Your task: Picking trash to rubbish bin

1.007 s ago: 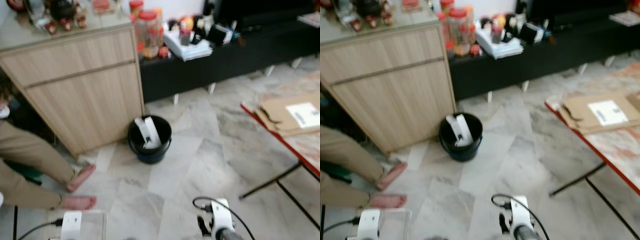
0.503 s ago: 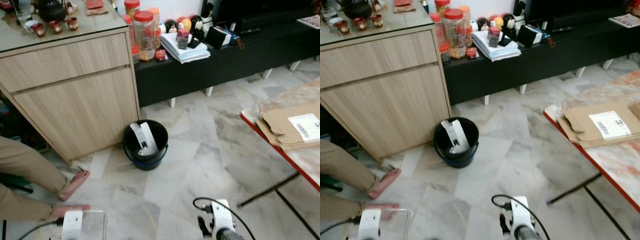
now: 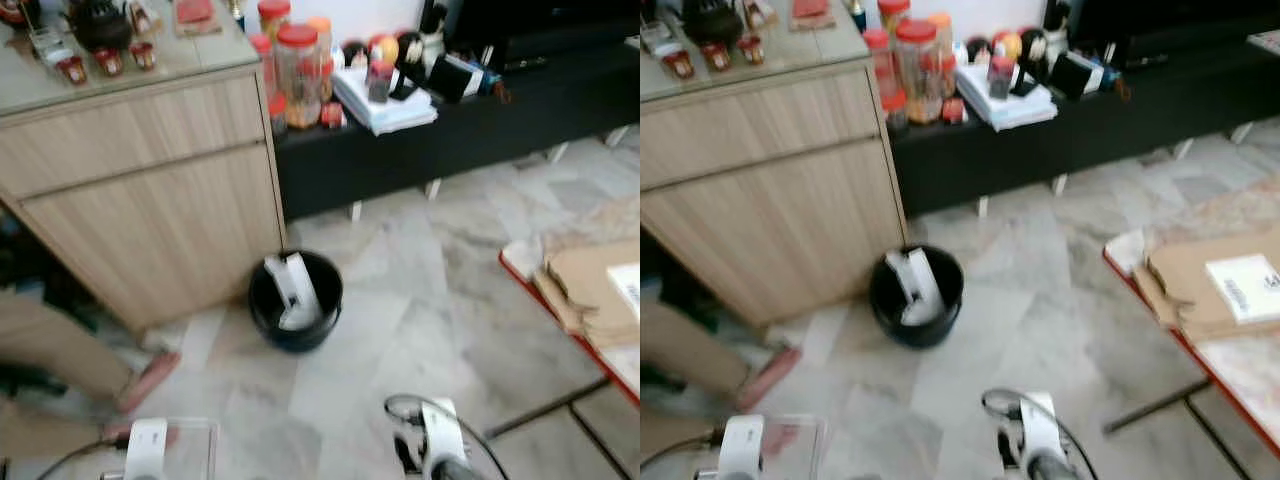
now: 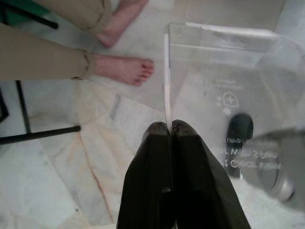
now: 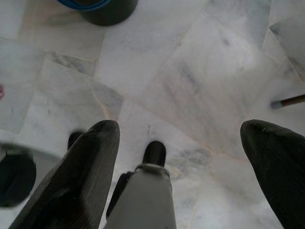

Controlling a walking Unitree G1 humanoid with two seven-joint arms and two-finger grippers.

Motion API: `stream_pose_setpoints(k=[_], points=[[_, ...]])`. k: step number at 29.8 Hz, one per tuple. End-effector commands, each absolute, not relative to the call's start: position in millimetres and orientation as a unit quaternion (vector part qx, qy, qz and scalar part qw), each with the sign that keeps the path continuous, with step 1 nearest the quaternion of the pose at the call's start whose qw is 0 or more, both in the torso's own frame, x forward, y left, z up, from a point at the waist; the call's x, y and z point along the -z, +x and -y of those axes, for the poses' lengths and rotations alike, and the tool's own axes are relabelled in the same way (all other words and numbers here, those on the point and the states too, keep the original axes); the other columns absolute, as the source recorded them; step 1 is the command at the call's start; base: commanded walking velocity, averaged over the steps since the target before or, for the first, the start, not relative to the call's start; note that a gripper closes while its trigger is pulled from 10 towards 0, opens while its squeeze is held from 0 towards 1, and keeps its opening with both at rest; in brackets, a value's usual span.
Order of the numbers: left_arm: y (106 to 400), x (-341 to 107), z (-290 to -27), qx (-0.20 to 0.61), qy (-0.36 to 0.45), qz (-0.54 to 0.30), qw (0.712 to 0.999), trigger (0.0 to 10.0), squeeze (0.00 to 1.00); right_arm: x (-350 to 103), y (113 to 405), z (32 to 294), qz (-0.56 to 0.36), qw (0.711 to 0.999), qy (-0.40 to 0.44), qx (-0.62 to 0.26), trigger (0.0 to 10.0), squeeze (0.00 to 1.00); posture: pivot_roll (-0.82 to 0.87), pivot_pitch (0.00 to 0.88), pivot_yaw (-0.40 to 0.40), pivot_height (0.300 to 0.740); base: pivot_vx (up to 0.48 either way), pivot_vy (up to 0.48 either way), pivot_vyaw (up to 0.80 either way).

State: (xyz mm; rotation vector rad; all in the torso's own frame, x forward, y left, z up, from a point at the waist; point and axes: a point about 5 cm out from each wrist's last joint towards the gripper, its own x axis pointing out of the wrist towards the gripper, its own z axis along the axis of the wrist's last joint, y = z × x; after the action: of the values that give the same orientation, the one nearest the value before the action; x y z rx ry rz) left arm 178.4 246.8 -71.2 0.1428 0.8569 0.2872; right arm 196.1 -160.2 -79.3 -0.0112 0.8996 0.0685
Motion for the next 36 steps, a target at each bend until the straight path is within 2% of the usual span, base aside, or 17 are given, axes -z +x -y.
stream_pose_setpoints(k=[1,19,24,36], points=[[169.4,73.5,-254.4,-0.147,0.077,-0.427,0.889,10.0,0.0,81.3,193.4,150.9,-0.444,0.895,-0.009,-0.051,10.0,0.0,0.15,0.164,0.001,0.74,0.326,0.0,0.0],[170.0,73.6,-253.6,-0.146,0.077,-0.427,0.889,10.0,0.0,82.1,192.1,149.1,-0.446,0.893,-0.008,-0.052,10.0,0.0,0.16,0.165,0.001,0.74,0.324,0.0,0.02],[169.8,73.7,-253.3,-0.145,0.077,-0.427,0.889,10.0,0.0,82.3,191.8,148.9,-0.447,0.893,-0.015,-0.056,10.0,0.0,0.16,0.166,0.002,0.74,0.322,0.0,0.69],[169.9,73.6,-253.5,-0.145,0.077,-0.427,0.889,10.0,0.0,82.2,191.8,148.7,-0.446,0.893,-0.011,-0.052,10.0,0.0,0.16,0.167,0.002,0.74,0.324,0.0,0.0]])
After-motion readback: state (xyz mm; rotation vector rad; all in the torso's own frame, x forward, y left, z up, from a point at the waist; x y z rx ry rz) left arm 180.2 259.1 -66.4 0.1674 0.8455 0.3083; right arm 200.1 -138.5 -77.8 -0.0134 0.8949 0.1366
